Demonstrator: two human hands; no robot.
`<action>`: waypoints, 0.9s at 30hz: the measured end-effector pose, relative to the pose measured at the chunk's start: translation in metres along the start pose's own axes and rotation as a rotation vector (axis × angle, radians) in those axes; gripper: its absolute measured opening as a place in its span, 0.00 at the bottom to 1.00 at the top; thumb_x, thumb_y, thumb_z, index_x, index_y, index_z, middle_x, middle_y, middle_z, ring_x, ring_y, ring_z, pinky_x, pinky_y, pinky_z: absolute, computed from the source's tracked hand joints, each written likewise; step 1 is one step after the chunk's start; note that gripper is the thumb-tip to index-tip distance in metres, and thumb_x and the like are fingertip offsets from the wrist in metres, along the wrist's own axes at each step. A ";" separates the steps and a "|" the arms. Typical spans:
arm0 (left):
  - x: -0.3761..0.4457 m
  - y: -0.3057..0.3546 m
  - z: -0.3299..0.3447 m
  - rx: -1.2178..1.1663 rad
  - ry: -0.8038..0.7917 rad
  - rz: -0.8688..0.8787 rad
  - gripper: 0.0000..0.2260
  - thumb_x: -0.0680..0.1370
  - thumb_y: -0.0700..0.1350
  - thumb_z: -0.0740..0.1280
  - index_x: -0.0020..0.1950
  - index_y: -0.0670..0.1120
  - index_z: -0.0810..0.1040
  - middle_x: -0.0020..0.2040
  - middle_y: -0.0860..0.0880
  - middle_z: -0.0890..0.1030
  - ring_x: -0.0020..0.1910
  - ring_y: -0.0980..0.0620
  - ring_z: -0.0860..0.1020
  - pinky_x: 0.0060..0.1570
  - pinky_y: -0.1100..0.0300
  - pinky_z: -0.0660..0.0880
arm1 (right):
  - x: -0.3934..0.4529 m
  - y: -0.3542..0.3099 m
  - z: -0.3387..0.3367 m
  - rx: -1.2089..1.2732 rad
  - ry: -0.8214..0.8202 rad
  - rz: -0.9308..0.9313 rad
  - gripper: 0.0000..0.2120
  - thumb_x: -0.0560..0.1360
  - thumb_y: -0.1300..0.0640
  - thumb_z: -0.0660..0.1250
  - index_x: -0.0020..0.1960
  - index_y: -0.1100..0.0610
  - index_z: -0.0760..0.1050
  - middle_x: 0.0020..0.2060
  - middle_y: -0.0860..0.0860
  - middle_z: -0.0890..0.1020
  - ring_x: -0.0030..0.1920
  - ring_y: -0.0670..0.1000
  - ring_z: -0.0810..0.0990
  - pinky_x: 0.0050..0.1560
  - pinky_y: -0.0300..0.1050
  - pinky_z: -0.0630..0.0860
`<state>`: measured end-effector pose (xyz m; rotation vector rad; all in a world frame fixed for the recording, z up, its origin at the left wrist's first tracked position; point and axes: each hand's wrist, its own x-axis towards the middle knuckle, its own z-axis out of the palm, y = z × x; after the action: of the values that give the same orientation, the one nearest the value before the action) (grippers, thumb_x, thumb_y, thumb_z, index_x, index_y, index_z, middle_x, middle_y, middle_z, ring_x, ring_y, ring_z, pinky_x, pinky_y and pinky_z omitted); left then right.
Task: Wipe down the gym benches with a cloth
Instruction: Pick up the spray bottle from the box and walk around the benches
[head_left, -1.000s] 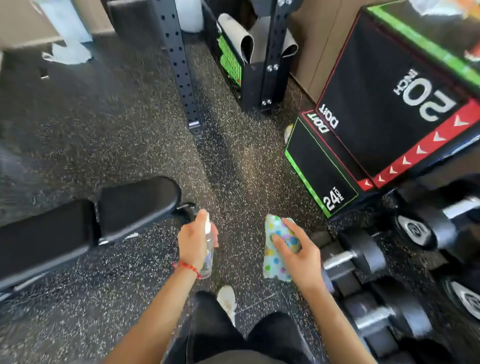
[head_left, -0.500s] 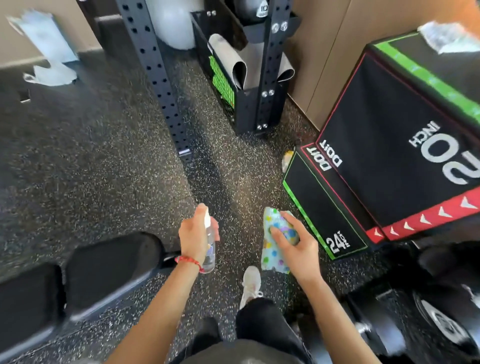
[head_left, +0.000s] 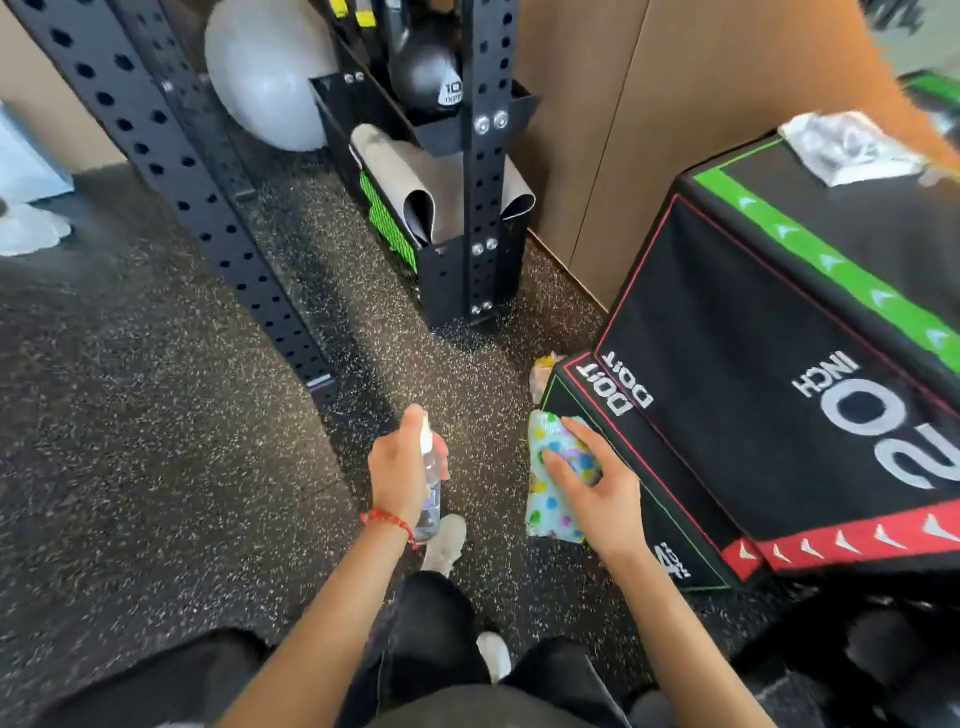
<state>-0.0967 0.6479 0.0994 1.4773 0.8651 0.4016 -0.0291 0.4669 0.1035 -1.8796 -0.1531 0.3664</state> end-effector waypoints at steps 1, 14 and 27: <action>0.015 0.005 0.008 0.007 -0.019 -0.003 0.28 0.74 0.59 0.54 0.24 0.41 0.74 0.19 0.48 0.72 0.23 0.49 0.72 0.31 0.61 0.71 | 0.011 -0.001 0.001 -0.003 0.026 0.007 0.17 0.71 0.56 0.71 0.59 0.46 0.75 0.39 0.36 0.79 0.40 0.46 0.82 0.41 0.45 0.81; 0.193 0.102 0.134 0.240 -0.383 0.148 0.30 0.79 0.57 0.52 0.30 0.38 0.78 0.22 0.45 0.76 0.19 0.53 0.71 0.25 0.64 0.68 | 0.139 -0.042 -0.007 0.060 0.546 0.118 0.19 0.70 0.54 0.72 0.49 0.31 0.71 0.39 0.37 0.81 0.40 0.48 0.82 0.45 0.51 0.80; 0.197 0.164 0.309 0.073 -0.787 0.168 0.28 0.78 0.51 0.54 0.24 0.35 0.72 0.17 0.48 0.70 0.20 0.53 0.69 0.24 0.65 0.65 | 0.189 -0.047 -0.106 0.136 0.964 0.205 0.16 0.71 0.56 0.71 0.55 0.41 0.75 0.41 0.35 0.79 0.34 0.38 0.77 0.40 0.29 0.75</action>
<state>0.2953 0.5914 0.1674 1.5981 0.1292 -0.1055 0.1868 0.4412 0.1453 -1.7505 0.6958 -0.4055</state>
